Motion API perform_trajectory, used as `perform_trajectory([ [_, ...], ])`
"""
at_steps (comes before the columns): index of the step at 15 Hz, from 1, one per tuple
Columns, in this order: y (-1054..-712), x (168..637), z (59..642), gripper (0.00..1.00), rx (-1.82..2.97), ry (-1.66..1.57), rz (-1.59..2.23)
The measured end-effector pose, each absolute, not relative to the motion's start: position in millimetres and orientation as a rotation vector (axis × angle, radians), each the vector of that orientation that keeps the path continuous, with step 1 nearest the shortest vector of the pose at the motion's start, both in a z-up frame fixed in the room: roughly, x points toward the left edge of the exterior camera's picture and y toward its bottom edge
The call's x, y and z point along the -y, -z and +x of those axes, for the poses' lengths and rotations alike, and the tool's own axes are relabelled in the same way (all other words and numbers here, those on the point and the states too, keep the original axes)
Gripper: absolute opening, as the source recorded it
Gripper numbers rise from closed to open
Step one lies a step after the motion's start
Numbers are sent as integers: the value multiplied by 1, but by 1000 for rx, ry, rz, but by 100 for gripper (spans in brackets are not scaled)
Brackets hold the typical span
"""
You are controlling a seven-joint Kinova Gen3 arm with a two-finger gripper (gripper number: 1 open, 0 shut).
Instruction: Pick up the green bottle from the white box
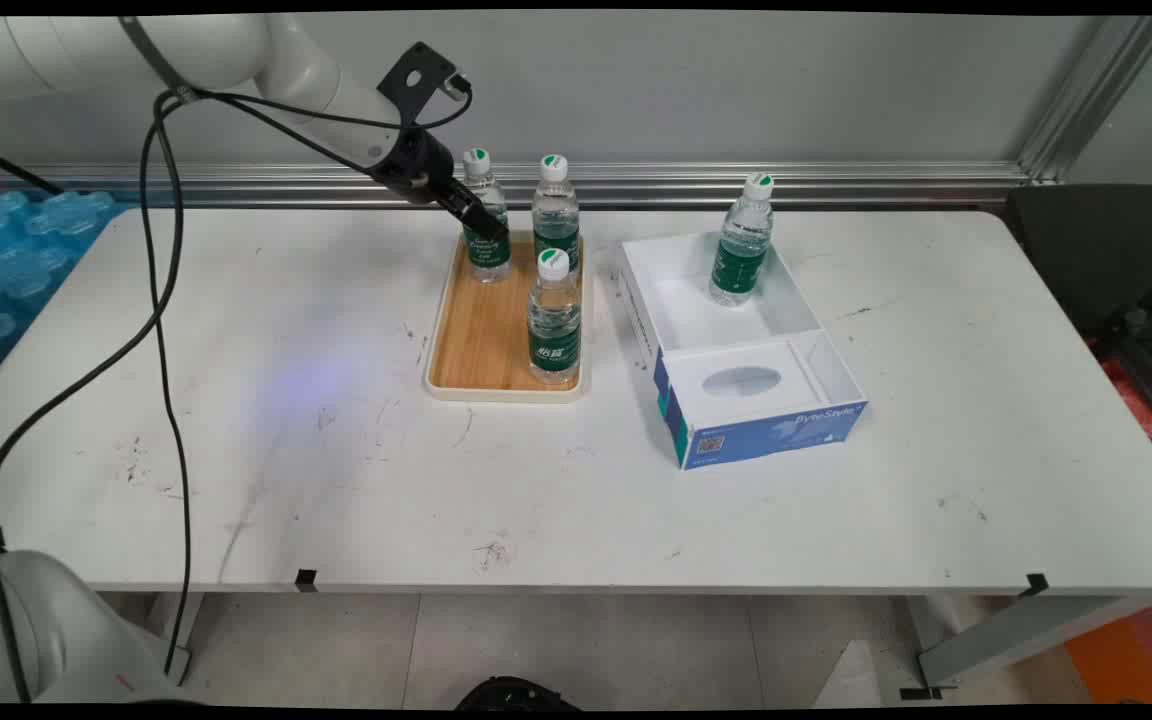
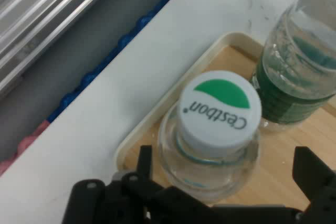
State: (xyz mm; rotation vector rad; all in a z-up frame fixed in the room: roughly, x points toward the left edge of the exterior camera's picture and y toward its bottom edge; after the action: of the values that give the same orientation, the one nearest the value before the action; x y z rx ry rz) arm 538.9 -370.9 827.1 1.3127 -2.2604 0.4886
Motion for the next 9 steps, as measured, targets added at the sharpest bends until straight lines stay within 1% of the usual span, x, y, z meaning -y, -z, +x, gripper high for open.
perform_trajectory([
  [4, -834, 367, 543, 100, 2265, -499, 1290],
  [6, -844, 364, 547, 100, 2261, -508, 1287],
  [9, -869, 353, 553, 100, 2271, -522, 1270],
])
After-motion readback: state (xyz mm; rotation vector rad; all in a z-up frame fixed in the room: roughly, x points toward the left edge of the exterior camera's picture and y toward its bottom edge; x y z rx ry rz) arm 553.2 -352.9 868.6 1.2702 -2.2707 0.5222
